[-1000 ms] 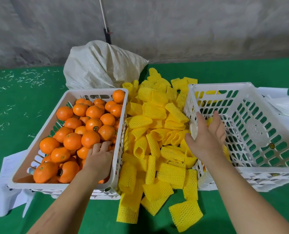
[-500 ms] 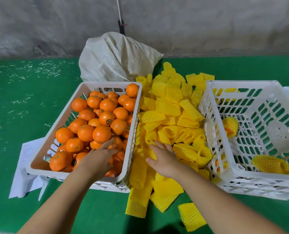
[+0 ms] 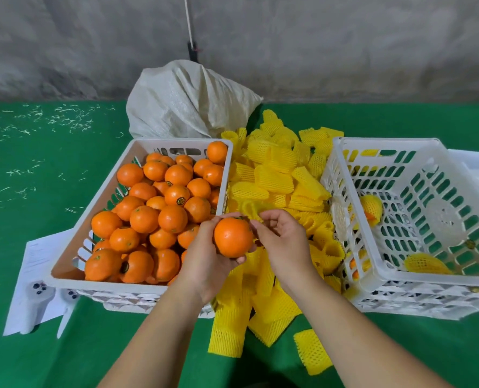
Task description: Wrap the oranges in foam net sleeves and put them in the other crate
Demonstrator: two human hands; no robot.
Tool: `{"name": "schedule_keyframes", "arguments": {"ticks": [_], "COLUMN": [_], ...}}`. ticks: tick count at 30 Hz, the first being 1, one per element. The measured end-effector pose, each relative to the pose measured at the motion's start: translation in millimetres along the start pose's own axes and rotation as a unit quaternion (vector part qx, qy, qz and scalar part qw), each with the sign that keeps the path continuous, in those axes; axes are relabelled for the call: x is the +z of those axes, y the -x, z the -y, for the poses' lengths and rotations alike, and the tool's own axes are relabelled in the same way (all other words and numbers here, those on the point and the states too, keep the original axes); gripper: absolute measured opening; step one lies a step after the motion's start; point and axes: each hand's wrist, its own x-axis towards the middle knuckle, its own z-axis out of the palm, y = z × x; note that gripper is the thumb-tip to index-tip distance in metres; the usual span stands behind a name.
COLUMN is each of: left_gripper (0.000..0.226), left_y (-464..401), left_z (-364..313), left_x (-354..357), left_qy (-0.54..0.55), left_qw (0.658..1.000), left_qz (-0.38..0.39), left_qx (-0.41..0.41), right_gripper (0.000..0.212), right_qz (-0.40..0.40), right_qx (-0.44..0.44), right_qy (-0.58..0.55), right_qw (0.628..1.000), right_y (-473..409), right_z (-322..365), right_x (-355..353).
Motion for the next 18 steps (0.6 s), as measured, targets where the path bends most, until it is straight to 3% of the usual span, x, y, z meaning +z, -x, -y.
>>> {"name": "schedule_keyframes", "arguments": {"ticks": [3, 6, 9, 11, 14, 18], "left_gripper": [0.039, 0.058, 0.067, 0.068, 0.063, 0.074], "left_y": [-0.5, -1.7, -3.6, -4.7, -8.0, -10.5], "left_z": [-2.5, -5.0, 0.1, 3.6, 9.0, 10.5], "left_x": [-3.5, -10.7, -14.6, -17.0, -21.7, -28.8], "left_qy": [-0.020, -0.092, -0.197, -0.195, -0.188, -0.191], "left_qw": [0.997, 0.987, 0.970, 0.968, 0.968, 0.966], "left_qz": [0.071, 0.128, 0.092, 0.054, 0.019, 0.023], "left_qx": [0.011, 0.019, 0.107, 0.145, 0.168, 0.175], "right_gripper": [0.005, 0.009, 0.006, 0.005, 0.009, 0.022], "right_qz": [0.005, 0.021, 0.001, -0.001, -0.017, -0.020], "right_qx": [0.020, 0.030, 0.008, -0.026, -0.035, -0.051], "right_qy": [-0.019, 0.031, 0.080, 0.128, 0.094, 0.108], "right_qw": [1.000, 0.999, 0.997, 0.991, 0.995, 0.993], "right_y": [4.5, 6.4, 9.3, 13.4, 20.5, 23.4], "right_z": [1.9, 3.5, 5.8, 4.7, -0.1, -3.7], "right_x": [-1.7, -0.8, 0.8, 2.4, 5.4, 5.6]}}
